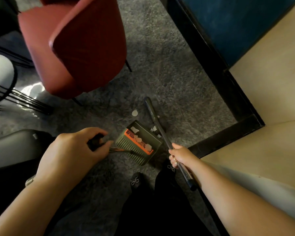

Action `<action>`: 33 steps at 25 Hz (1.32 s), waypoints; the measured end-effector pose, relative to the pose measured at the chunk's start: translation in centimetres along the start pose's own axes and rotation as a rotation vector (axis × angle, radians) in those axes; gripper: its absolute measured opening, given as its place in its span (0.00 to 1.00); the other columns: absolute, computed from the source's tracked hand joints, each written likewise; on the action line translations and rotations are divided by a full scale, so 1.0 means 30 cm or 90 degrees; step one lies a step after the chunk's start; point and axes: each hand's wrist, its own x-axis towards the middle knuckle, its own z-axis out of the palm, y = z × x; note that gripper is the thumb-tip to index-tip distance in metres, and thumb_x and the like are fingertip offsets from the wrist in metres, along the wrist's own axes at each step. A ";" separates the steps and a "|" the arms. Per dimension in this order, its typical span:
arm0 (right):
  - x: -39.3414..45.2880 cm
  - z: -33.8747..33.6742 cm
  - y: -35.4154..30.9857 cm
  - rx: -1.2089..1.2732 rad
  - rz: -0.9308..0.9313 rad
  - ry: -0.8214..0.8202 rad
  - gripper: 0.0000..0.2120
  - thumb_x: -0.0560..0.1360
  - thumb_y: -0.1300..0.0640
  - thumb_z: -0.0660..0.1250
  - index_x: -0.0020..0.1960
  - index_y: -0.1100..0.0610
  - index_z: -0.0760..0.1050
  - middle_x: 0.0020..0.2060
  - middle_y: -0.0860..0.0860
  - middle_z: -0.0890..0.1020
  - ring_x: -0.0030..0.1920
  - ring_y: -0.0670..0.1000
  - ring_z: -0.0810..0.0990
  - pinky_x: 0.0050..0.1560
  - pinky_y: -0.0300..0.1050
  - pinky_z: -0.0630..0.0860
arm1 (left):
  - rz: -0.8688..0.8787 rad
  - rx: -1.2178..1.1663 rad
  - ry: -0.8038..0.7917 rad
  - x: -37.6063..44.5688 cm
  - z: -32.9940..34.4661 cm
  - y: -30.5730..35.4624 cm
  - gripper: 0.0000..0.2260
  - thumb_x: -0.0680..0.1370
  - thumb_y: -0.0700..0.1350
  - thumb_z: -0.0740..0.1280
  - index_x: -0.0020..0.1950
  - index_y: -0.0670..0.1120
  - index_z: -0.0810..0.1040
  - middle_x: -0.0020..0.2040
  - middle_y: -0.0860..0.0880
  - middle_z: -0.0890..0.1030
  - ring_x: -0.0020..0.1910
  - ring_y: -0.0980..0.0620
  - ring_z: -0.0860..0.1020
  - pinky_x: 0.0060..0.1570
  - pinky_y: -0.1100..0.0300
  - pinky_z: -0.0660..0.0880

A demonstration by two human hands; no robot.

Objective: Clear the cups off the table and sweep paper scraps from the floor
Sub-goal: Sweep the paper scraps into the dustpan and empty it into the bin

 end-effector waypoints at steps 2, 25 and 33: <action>0.004 0.045 -0.010 -0.042 -0.009 0.000 0.30 0.82 0.63 0.56 0.78 0.47 0.48 0.27 0.52 0.65 0.19 0.45 0.62 0.20 0.34 0.61 | -0.024 -0.003 0.012 -0.019 -0.013 -0.049 0.13 0.66 0.61 0.71 0.49 0.61 0.82 0.36 0.58 0.82 0.37 0.53 0.81 0.40 0.53 0.80; 0.051 0.087 -0.194 -0.611 -0.089 0.027 0.28 0.80 0.60 0.60 0.77 0.47 0.56 0.36 0.51 0.74 0.29 0.47 0.70 0.25 0.39 0.69 | -0.181 -0.052 0.055 -0.009 0.095 -0.287 0.14 0.68 0.61 0.72 0.51 0.60 0.81 0.38 0.55 0.83 0.39 0.50 0.82 0.42 0.52 0.80; -0.093 -0.052 -0.160 -0.583 -0.079 0.023 0.29 0.80 0.59 0.60 0.77 0.46 0.53 0.34 0.52 0.75 0.27 0.47 0.70 0.25 0.40 0.69 | -0.162 -0.022 0.025 0.010 0.112 -0.255 0.14 0.68 0.61 0.71 0.51 0.60 0.81 0.37 0.56 0.82 0.36 0.51 0.81 0.37 0.54 0.80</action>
